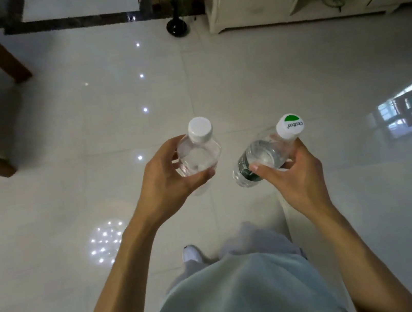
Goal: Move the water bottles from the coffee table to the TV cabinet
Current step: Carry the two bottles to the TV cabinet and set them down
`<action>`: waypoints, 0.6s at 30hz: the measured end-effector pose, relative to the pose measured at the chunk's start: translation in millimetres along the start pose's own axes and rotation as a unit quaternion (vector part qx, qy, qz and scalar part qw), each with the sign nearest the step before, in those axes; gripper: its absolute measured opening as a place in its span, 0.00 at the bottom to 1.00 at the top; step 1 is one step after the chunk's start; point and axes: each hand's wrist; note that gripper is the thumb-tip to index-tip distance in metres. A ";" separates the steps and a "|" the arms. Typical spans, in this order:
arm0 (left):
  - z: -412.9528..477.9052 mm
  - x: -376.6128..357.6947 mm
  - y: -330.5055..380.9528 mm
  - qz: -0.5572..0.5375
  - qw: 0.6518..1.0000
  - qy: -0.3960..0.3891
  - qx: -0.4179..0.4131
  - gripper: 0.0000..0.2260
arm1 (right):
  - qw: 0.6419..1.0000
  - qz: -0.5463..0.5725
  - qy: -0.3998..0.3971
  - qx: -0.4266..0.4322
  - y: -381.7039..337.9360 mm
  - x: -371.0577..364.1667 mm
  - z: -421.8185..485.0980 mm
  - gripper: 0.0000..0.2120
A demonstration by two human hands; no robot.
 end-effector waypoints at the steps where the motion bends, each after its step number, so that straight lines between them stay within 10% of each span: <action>1: 11.2 -2.5 3.4 0.000 1.000 -0.009 -0.004 0.31 | 1.000 0.005 0.007 -0.005 0.1 1.6 8.7 0.29; 18: 250.5 -103.2 130.8 0.009 0.999 -0.047 -0.027 0.30 | 1.000 -0.012 0.001 0.002 -14.5 106.0 254.4 0.32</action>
Point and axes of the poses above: each hand's wrist, its own z-axis towards the middle knuckle, its own x-axis out of the back of the hand, y = z × x, and after that the axes turned 13 degrees about z, right-handed
